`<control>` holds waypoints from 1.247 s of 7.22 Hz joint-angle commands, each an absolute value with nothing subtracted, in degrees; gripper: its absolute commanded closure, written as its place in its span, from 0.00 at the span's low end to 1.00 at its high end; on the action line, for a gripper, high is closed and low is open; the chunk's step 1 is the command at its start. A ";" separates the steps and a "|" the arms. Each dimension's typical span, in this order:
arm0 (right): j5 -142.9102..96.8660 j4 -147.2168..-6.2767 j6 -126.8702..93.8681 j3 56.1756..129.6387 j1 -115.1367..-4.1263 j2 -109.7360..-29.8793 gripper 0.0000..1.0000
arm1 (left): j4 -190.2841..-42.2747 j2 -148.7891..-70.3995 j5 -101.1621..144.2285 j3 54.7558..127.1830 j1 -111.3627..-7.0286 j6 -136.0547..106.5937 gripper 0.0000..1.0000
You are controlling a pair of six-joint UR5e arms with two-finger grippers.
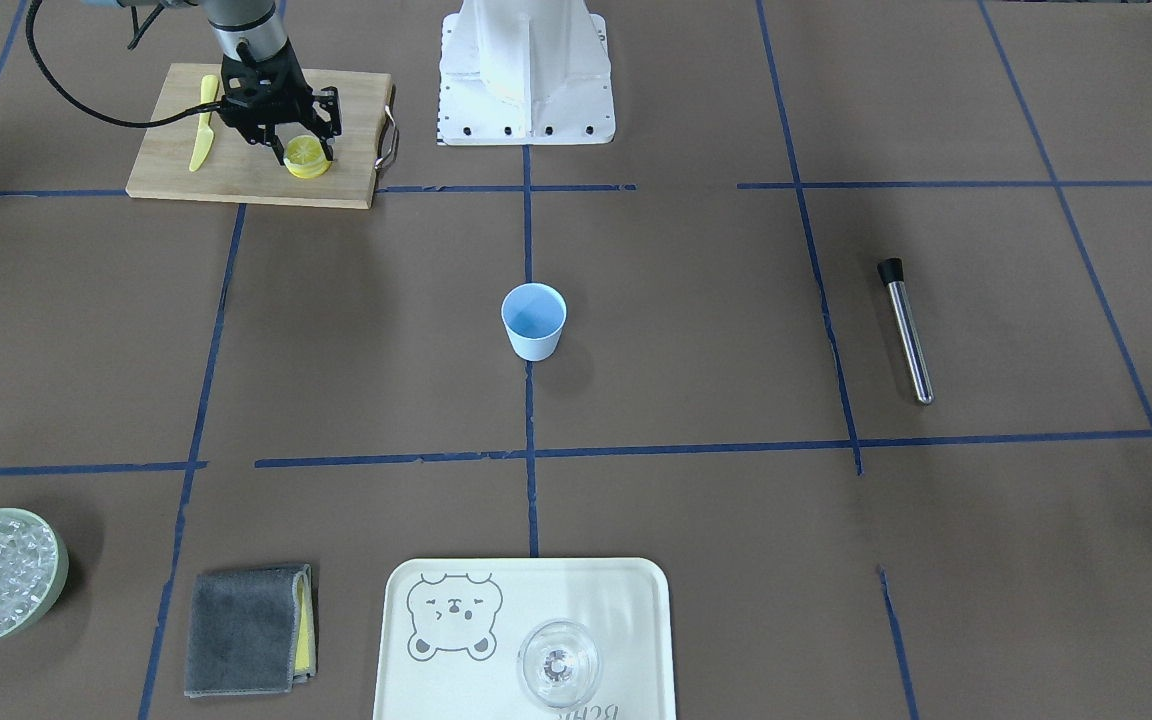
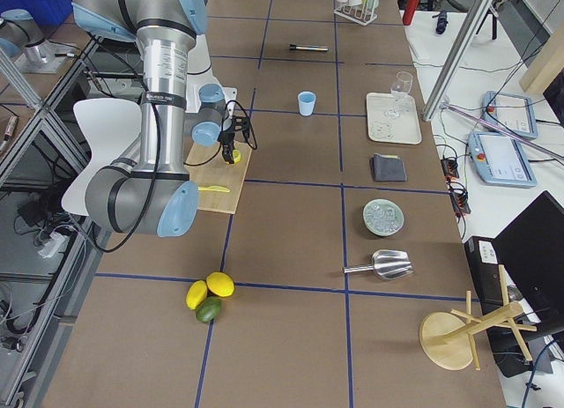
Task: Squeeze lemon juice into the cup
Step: 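Grasp the lemon slice with the right gripper and lift it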
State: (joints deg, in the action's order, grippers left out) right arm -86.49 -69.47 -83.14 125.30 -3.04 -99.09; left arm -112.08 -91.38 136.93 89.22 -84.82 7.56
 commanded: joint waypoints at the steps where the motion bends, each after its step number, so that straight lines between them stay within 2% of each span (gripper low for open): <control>1: -86.57 -69.52 -83.14 127.08 -4.65 -99.49 0.71 | -112.06 -91.32 136.93 89.38 -84.90 7.56 0.00; 6: -86.75 -69.52 -83.14 130.68 -8.25 -99.75 0.68 | -112.06 -91.23 137.02 89.56 -84.90 7.56 0.00; 7: -86.84 -69.52 -83.14 131.04 -8.96 -98.54 0.68 | -112.06 -91.32 137.02 89.56 -84.90 7.56 0.00; 9: -87.01 -69.78 -83.14 128.77 -12.28 -90.39 0.68 | -112.06 -91.23 137.02 89.38 -84.90 7.56 0.00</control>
State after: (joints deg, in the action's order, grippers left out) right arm -86.82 -69.65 -83.15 130.02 -10.00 -94.99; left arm -112.06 -91.26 136.98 89.44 -84.90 7.56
